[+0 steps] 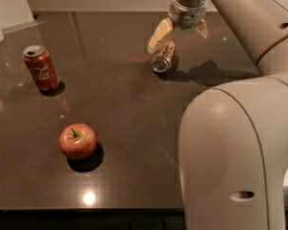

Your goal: Pick orange can

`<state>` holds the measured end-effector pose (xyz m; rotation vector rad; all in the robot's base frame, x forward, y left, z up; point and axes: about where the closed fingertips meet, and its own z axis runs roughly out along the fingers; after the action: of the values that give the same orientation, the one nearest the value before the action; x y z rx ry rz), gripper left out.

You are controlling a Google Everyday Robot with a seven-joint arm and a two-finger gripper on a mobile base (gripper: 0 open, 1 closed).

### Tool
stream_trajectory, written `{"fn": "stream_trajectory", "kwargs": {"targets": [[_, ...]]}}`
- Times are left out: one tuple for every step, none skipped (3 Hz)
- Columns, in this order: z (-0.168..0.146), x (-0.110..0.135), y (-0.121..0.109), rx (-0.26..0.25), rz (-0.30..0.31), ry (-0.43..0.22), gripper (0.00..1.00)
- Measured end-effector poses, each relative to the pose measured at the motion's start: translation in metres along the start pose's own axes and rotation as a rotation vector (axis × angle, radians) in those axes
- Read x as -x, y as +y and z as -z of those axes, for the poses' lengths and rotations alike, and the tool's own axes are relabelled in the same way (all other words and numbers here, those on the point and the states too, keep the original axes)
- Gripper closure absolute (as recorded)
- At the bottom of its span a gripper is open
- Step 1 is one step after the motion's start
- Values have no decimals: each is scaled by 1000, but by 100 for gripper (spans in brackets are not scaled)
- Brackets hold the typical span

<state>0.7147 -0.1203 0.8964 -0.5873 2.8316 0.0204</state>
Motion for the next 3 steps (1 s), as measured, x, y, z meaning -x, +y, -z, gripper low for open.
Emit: {"fn": "stream_trajectory", "kwargs": {"targets": [[-15, 0, 6, -10, -98, 31, 0], [-30, 1, 10, -16, -167, 64, 0], [-42, 4, 10, -21, -203, 84, 0]]}}
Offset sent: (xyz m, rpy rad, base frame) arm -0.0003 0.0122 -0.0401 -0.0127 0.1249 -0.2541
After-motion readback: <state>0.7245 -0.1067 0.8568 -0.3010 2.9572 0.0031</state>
